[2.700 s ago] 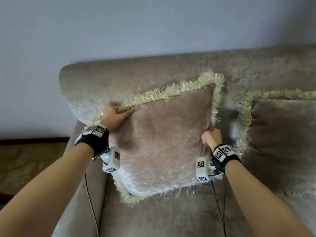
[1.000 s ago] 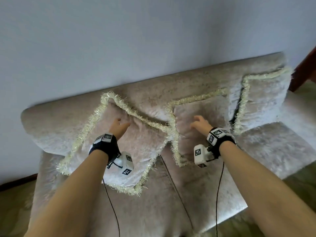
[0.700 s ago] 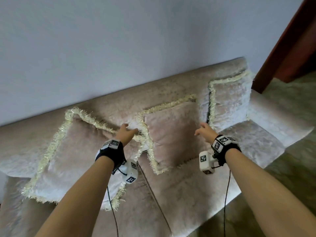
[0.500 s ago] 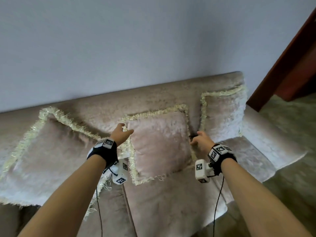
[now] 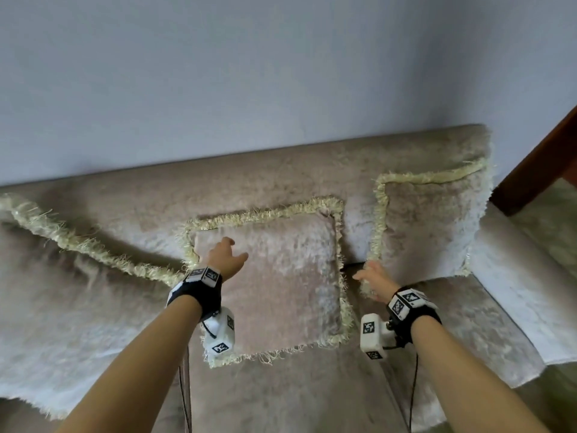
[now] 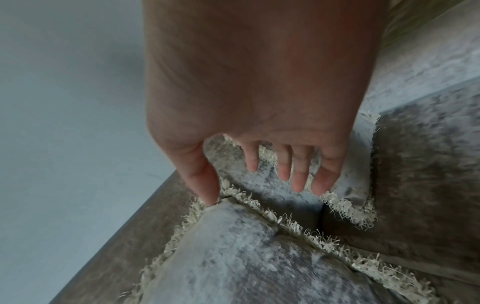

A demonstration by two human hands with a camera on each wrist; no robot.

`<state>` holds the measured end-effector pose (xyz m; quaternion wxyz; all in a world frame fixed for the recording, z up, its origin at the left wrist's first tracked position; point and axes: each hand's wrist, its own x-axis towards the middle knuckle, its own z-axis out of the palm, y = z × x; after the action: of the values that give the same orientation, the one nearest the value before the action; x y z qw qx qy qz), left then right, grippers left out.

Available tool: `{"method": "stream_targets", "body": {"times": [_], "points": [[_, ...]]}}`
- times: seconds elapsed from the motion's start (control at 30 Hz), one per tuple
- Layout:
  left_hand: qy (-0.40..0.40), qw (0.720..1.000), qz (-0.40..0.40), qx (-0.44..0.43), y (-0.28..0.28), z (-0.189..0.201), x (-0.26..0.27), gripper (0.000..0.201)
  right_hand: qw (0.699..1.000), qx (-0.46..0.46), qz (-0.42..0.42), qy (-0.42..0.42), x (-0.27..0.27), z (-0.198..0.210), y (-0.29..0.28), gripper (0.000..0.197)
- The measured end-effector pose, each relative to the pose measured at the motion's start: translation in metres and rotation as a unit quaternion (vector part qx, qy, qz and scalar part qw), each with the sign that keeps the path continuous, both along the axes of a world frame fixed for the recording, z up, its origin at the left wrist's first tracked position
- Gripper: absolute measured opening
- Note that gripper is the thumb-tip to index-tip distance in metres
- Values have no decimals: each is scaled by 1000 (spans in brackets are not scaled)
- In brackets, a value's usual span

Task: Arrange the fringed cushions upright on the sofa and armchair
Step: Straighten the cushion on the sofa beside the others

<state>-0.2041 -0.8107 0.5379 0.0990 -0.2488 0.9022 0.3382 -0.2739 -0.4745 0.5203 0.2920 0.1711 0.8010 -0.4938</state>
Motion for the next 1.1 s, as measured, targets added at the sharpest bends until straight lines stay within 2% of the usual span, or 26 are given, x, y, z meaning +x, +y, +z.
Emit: {"method": "stream_targets", "body": {"times": [0.13,0.2,0.27,0.33,0.47,0.53,0.63,0.73,0.9,0.93,1.03,1.1], "points": [[18,997,19,-79,3,-37,-46,60,1000,-17,2,-26,-46,-53,-2,82],[22,990,20,-136,3,-58,-60,66,999,-26,10,-39,-62,-83,-6,105],[37,983,32,-177,0,-81,-77,72,999,-10,39,-33,-82,-120,-11,141],[52,977,52,-199,-8,-101,-96,76,997,11,71,-39,-102,-150,-16,156],[77,956,44,-280,-26,-129,-119,70,989,-18,121,-85,-115,-193,-23,133],[69,949,32,-306,-33,-135,-123,68,987,-23,127,-98,-121,-216,-24,133],[54,953,23,-299,-35,-132,-125,62,986,-21,107,-128,-130,-238,-22,136],[24,963,6,-269,-34,-124,-131,55,984,-5,115,-137,-128,-211,-30,133],[52,982,57,-175,-47,-94,-109,46,988,-26,148,-23,-118,-161,-40,112],[65,983,74,-158,-53,-84,-100,44,988,-31,150,1,-117,-146,-45,96],[82,985,128,-77,-66,-50,-70,43,989,-52,123,69,-122,-87,-59,33],[100,982,159,-20,-68,-30,-54,43,987,-48,104,110,-134,-44,-70,23]]}}
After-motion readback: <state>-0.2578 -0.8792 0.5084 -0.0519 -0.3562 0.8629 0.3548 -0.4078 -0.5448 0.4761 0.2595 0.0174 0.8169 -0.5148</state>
